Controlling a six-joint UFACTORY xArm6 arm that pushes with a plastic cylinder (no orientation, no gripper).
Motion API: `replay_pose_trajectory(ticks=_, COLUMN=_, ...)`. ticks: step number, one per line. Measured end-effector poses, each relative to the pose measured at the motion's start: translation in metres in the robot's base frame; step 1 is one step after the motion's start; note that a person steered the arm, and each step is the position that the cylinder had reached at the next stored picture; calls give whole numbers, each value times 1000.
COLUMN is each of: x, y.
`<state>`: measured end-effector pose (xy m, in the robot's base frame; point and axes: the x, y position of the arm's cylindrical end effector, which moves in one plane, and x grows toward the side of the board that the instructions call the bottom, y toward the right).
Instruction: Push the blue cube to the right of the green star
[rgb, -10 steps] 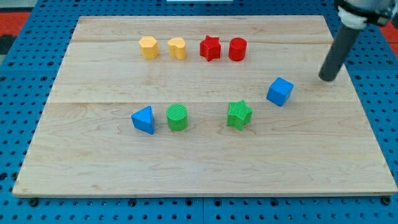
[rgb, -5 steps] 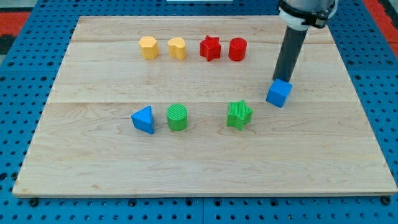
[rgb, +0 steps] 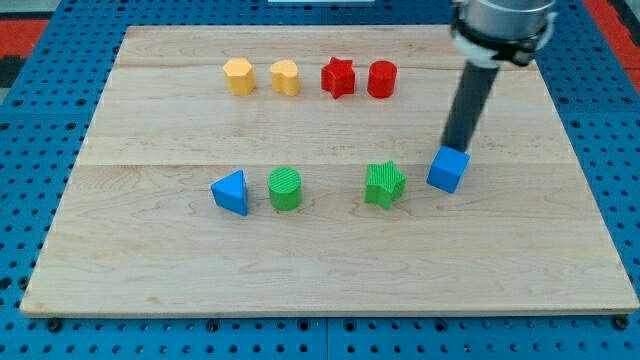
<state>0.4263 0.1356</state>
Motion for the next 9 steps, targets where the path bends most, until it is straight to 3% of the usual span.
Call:
replay_pose_trajectory(ticks=1, x=10, y=-22)
replay_pose_trajectory(ticks=3, x=23, y=8)
replay_pose_trajectory(ticks=5, x=-2, y=103)
replay_pose_trajectory(ticks=9, x=-11, y=111)
